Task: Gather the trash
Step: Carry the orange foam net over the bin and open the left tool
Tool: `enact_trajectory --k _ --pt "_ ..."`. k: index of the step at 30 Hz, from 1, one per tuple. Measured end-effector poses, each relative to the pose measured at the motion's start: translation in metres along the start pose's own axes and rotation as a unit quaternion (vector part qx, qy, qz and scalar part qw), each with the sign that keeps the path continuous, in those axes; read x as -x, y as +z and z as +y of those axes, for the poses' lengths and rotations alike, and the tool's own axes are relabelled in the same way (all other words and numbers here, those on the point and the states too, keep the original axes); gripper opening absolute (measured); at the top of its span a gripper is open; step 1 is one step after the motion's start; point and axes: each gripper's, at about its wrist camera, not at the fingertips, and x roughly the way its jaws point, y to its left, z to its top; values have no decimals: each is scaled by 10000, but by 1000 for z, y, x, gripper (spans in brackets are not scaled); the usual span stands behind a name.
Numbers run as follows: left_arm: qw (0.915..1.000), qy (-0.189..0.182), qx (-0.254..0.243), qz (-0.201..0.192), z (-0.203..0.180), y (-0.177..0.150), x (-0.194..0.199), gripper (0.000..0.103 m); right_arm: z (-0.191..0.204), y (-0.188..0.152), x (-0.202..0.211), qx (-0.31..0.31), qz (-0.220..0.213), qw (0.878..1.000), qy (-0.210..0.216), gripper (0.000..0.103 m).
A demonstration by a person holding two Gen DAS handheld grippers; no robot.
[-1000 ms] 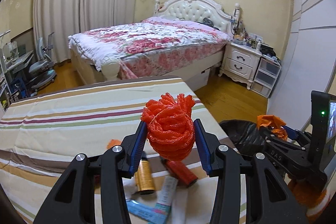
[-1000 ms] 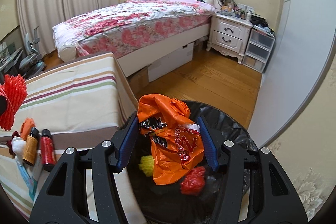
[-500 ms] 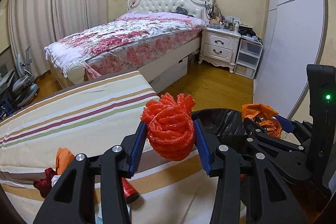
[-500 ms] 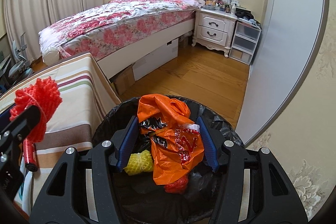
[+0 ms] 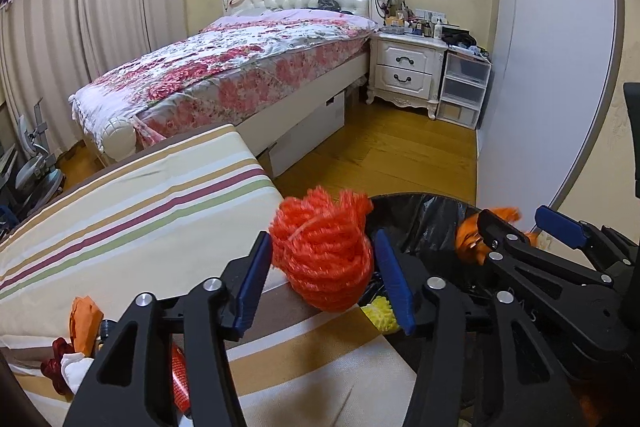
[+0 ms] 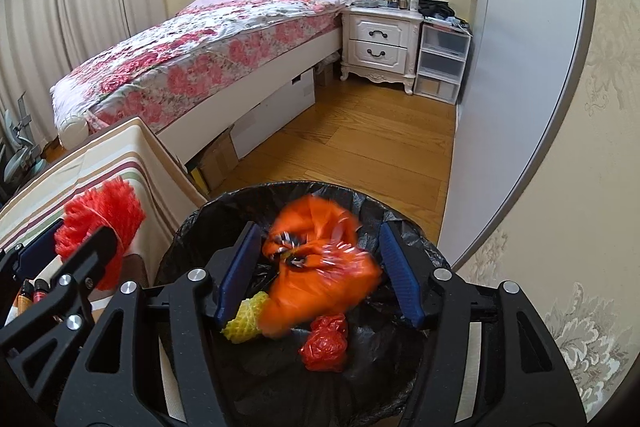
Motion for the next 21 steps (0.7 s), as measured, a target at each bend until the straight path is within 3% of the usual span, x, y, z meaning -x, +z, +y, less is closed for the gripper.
enact_trajectory --k 1,4,21 --pt "10000 6 30 -8 1 0 0 65 0 0 0 -13 -6 10000 -9 62" --pt "9999 -6 111 8 5 0 0 72 -3 -1 1 -54 -29 10000 -24 63" --pt "9975 384 586 -63 45 -9 35 76 7 1 16 55 -123 9998 161 63"
